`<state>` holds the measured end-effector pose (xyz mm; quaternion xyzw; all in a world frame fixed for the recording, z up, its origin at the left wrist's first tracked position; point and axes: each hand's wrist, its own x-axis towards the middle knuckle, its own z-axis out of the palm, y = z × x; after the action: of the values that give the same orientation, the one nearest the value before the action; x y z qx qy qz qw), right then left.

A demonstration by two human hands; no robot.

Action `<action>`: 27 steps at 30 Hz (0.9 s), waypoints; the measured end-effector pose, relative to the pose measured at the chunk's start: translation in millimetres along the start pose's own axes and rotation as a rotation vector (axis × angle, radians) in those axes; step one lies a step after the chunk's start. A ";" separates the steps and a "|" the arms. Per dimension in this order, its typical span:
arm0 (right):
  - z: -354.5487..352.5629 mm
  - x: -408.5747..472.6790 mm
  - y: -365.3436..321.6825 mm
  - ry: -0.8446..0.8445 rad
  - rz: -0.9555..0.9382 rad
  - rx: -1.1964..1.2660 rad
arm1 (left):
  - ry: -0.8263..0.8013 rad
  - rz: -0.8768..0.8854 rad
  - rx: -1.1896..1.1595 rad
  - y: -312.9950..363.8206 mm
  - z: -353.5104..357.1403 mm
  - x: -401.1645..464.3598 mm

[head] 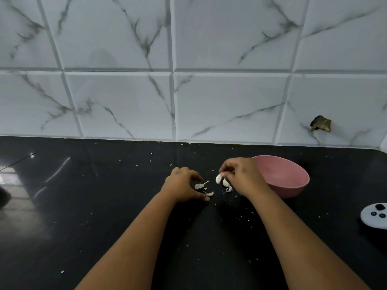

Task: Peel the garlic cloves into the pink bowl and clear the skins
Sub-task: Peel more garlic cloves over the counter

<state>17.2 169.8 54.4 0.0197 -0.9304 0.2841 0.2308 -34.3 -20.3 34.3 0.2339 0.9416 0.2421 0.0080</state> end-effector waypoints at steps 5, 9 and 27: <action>3.5 -3.4 3.2 -0.149 0.074 0.038 | -0.017 0.040 0.024 1.6 1.6 0.6; -4.1 4.1 -1.4 -0.095 0.081 -0.019 | -0.051 0.006 -0.011 -1.5 -1.4 0.2; 4.4 -4.7 -4.4 -0.176 0.054 -0.039 | 0.086 -0.012 0.028 -2.1 9.3 7.9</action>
<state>20.2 163.3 51.4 0.0151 -0.9526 0.2691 0.1410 -41.1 -14.2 25.9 0.2176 0.9457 0.2388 -0.0344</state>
